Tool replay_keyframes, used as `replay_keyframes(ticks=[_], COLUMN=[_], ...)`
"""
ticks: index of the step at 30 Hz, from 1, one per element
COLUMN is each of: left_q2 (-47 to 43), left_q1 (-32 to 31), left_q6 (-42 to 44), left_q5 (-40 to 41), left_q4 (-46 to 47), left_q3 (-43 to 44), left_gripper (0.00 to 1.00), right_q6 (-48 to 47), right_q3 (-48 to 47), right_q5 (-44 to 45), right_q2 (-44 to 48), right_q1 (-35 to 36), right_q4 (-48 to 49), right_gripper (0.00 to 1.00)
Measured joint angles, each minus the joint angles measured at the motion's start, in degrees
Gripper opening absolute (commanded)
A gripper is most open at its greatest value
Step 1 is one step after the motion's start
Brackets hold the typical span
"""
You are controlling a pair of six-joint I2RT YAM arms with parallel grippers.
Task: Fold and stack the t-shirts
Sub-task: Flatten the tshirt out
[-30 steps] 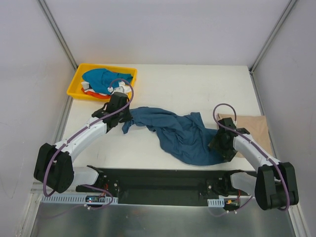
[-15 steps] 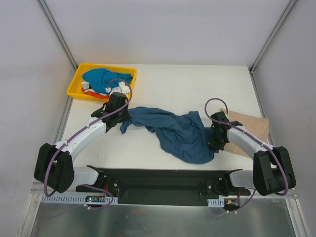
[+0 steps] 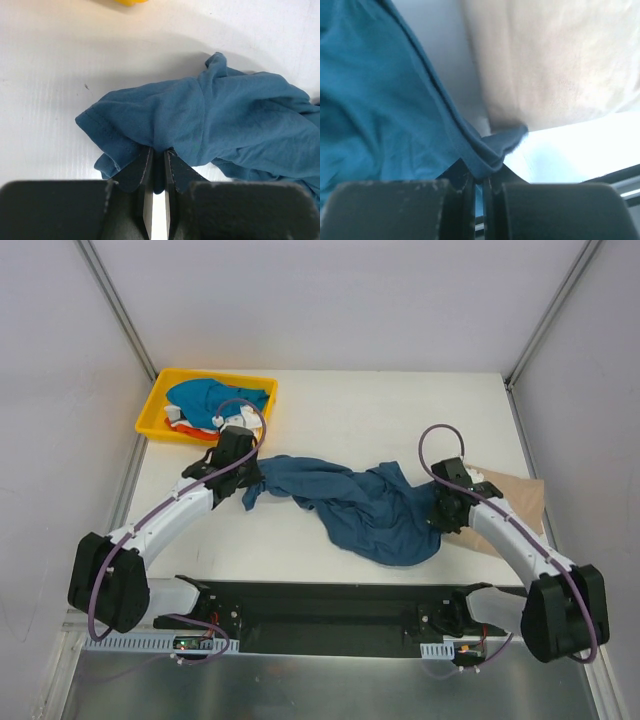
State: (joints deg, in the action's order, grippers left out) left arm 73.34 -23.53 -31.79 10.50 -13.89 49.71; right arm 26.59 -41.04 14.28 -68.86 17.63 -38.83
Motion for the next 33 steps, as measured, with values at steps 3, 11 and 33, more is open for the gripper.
replay_keyframes(ticks=[3, 11, 33], left_q2=[-1.8, -15.8, 5.0], left_q1=[0.0, 0.0, 4.2], left_q6=[1.3, 2.8, 5.7], left_q5=[-1.8, -10.7, -11.2], left_q4=[-0.1, 0.0, -0.5], left_q3=[0.0, -0.5, 29.4], left_gripper=[0.0, 0.0, 0.0], right_q6=[-3.1, -13.0, -20.1], right_q3=[-1.5, -1.9, -40.9], right_q5=[0.1, -7.7, -2.9], right_q2=[5.8, 30.0, -1.9], right_q1=[0.5, 1.1, -0.5], right_q4=[-0.7, 0.8, -3.1], right_gripper=[0.01, 0.01, 0.01])
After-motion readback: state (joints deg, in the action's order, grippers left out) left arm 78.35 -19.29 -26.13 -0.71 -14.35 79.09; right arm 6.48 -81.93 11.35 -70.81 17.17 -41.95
